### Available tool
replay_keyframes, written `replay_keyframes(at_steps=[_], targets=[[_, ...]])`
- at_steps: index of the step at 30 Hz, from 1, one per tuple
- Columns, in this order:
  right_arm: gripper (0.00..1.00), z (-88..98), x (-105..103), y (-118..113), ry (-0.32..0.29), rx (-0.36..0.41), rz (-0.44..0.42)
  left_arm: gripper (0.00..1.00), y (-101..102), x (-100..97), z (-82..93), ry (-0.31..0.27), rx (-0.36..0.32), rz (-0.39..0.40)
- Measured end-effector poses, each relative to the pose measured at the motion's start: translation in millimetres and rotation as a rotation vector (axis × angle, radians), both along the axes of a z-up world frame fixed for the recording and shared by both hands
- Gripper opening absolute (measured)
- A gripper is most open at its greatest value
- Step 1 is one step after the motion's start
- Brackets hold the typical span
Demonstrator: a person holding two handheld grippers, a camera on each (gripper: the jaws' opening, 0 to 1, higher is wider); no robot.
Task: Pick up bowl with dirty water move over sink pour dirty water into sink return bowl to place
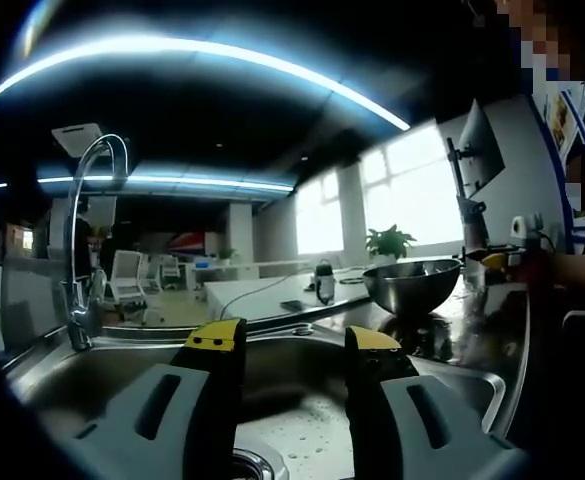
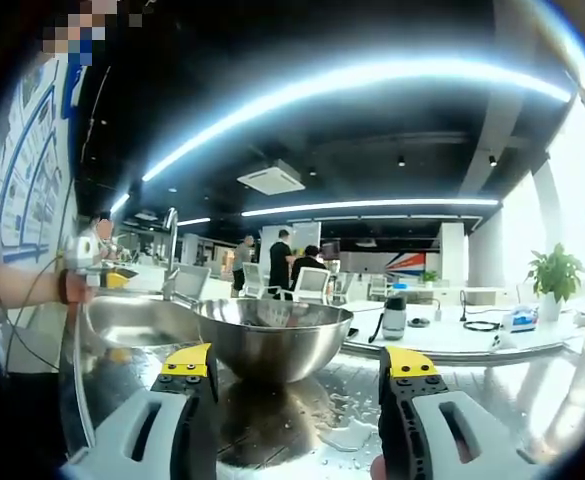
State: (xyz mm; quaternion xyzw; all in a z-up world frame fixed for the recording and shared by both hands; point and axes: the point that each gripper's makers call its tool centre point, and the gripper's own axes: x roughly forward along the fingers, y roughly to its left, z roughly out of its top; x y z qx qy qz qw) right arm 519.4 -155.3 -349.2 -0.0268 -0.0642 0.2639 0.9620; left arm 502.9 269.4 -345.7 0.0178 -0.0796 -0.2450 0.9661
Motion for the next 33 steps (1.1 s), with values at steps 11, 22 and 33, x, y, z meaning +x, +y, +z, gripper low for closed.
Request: replay_keyframes(at_steps=[11,22,33], targets=[[0.58,0.4,-0.6,1.4,-0.003,-0.002,0.008,0.39,0.8,0.2,-0.2,0.000,0.002,0.005],[0.58,-1.2,1.6,-0.7,0.005,-0.006,-0.002,0.39,-0.4,-0.4,0.8,-0.002,-0.004,-0.008],[0.57,7.0,0.3,-6.8,-0.006,0.057,-0.015,0.39,4.9,2.9,0.3,0.018,-0.036,0.009]])
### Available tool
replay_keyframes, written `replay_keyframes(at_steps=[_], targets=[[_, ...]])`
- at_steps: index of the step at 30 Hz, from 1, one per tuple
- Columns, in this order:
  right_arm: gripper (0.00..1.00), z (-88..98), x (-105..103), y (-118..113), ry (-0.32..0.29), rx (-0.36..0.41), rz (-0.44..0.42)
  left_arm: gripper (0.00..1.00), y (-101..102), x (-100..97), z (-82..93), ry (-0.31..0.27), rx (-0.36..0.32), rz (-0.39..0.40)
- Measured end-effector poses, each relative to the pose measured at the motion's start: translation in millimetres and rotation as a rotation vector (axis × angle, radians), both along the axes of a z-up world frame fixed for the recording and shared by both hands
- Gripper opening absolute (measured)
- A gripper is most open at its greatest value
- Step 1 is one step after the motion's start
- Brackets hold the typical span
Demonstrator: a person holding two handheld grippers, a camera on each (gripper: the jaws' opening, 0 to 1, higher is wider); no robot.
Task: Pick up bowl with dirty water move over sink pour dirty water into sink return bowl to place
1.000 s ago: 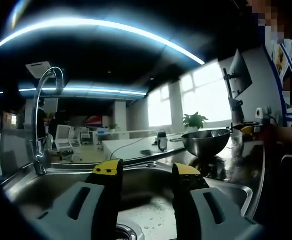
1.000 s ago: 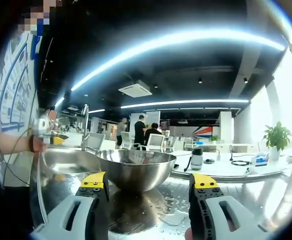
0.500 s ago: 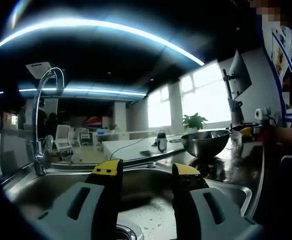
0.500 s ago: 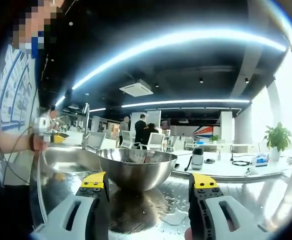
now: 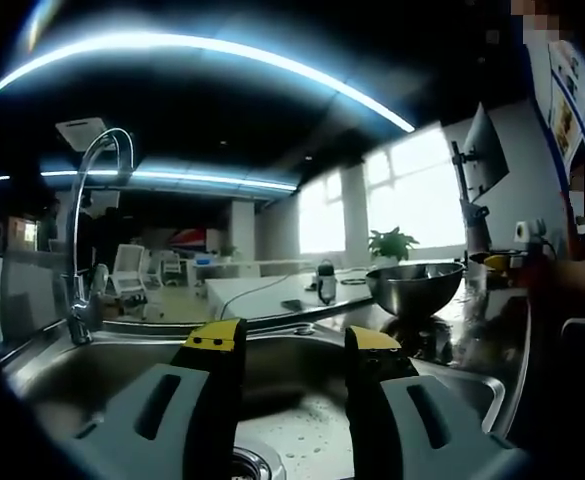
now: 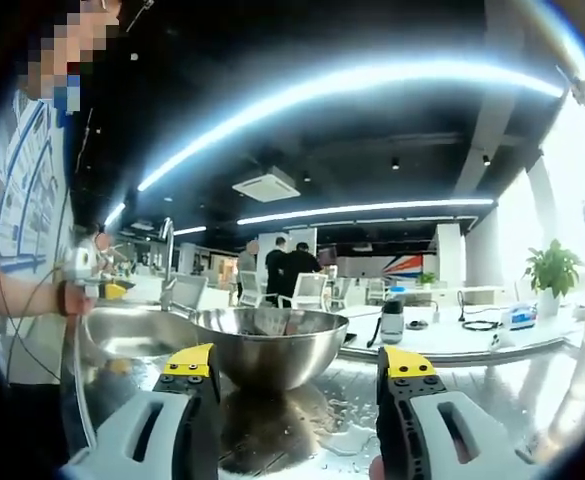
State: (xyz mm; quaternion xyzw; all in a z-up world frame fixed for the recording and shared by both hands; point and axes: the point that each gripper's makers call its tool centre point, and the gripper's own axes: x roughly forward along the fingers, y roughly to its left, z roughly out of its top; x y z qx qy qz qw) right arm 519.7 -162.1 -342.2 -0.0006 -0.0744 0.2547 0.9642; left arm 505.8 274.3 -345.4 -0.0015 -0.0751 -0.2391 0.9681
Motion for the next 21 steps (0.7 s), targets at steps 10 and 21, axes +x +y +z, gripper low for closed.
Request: replay_keyframes(at_steps=[10,21], targets=[[0.56,-3.9,1,2,0.019,-0.014,-0.003,0.39,4,2.4,1.1,0.008,-0.036,0.006],[0.51,-6.8,0,5,0.021,-0.036,-0.011,0.39,4,5.1,-4.0,0.028,-0.014,0.022]])
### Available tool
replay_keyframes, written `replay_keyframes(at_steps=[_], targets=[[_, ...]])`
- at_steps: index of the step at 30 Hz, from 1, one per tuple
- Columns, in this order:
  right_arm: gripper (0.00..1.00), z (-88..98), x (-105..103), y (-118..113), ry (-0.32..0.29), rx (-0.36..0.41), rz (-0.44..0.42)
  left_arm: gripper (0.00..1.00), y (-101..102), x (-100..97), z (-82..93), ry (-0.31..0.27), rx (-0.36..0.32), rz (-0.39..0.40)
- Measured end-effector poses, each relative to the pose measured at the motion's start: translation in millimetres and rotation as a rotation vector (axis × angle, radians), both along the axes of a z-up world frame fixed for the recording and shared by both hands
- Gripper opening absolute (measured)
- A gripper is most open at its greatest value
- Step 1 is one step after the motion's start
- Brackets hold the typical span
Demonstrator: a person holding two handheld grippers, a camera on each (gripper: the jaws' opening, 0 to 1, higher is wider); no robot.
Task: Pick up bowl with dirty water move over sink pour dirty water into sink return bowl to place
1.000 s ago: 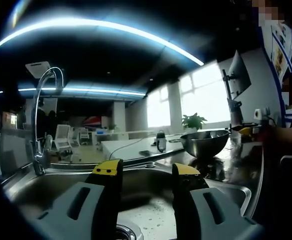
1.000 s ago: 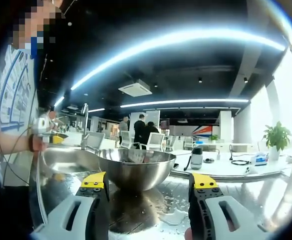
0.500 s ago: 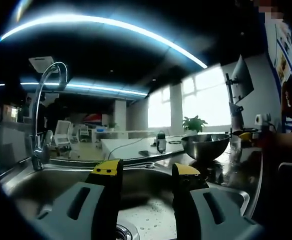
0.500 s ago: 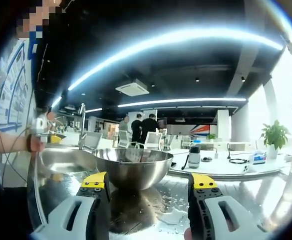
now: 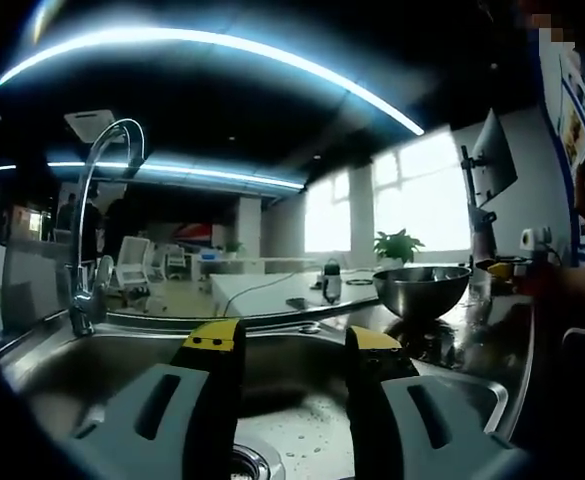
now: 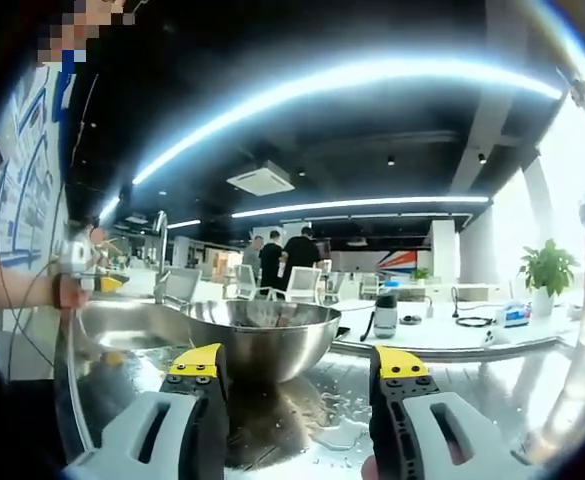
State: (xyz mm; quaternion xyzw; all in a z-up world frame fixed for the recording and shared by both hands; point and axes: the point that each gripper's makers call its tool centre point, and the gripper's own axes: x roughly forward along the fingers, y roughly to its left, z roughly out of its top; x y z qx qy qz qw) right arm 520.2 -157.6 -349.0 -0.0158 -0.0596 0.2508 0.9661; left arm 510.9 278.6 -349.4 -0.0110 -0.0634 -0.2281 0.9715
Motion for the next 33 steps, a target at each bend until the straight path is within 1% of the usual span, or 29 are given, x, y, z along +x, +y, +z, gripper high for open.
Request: replay_keyframes(at_steps=[3,7,14,19,24,25,26,28,31,33], targets=[[0.50,-1.0,-1,2,0.004,-0.004,0.006,0.39,0,0.3,-0.4,0.004,-0.004,0.000],[0.47,-1.1,-1,0,0.012,0.002,-0.009,0.39,0,0.2,-1.0,0.004,0.001,-0.001],[0.49,-4.7,1,-1,0.033,0.007,-0.001,0.39,0,0.1,0.0,0.001,-0.006,0.003],[0.48,-3.9,3,-4,0.034,0.024,-0.006,0.39,-1,0.1,-0.6,-0.001,0.006,0.002],[0.48,-5.5,4,-5,0.039,0.020,-0.008,0.39,-1,-0.5,0.9,-0.010,0.005,0.003],[0.48,-4.7,4,-5,0.033,0.019,-0.009,0.39,0,-0.7,1.2,-0.012,0.004,0.002],[0.48,-1.4,2,-4,0.015,0.016,-0.012,0.39,0,-0.9,1.3,-0.013,0.003,0.001],[0.51,1.7,0,-3,0.003,0.023,-0.007,0.39,0,-1.4,1.7,-0.014,0.001,-0.001],[0.52,5.2,2,-5,0.010,0.053,0.005,0.39,-1,-1.7,1.3,-0.014,0.005,-0.003],[0.50,4.9,5,-8,0.014,0.033,-0.014,0.39,-3,-2.3,-0.1,-0.013,0.022,-0.009]])
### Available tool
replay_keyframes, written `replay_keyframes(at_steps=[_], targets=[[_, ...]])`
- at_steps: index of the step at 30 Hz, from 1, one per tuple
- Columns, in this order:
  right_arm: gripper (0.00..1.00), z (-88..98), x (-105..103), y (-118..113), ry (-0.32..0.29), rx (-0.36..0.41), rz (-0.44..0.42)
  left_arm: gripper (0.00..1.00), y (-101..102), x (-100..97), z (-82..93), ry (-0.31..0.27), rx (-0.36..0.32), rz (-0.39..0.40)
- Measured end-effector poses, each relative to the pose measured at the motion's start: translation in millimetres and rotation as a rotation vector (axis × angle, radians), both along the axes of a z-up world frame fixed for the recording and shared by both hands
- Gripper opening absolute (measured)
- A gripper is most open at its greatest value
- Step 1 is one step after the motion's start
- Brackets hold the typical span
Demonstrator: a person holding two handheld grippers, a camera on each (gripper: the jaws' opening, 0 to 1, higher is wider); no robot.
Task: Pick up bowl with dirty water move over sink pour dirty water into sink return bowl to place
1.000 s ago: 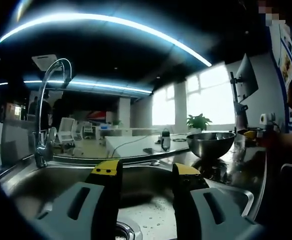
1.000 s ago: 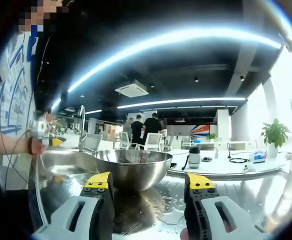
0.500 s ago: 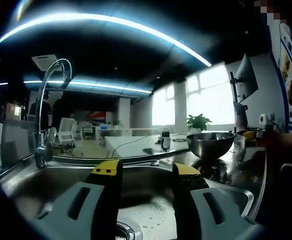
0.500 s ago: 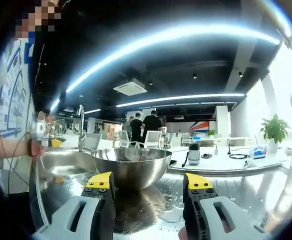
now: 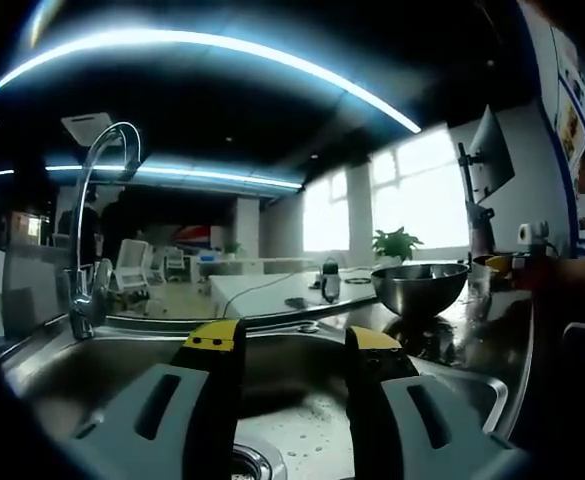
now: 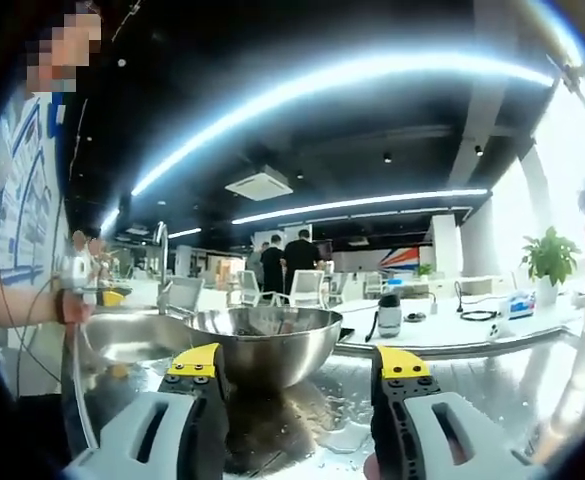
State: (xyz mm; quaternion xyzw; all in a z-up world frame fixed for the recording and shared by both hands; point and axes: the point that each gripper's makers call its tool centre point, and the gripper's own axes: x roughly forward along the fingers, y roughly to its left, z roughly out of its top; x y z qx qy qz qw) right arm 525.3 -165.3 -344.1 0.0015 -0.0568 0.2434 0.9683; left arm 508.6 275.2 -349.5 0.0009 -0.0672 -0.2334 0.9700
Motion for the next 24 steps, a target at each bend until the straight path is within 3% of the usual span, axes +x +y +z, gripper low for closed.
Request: replay_keyframes(at_steps=[6,15,17,24], targets=[[0.48,15.6,0,19,0.019,-0.030,0.040,0.39,-3,-1.5,-0.2,-0.005,0.020,-0.009],[0.46,46.7,13,11,0.032,0.003,0.031,0.38,-5,-1.7,3.5,-0.001,0.004,-0.013],[0.46,52.0,15,10,0.026,0.012,0.028,0.38,-7,-0.7,11.6,-0.020,-0.007,-0.022],[0.44,50.4,26,18,0.040,0.001,0.019,0.38,-10,2.1,23.9,-0.070,-0.015,-0.047]])
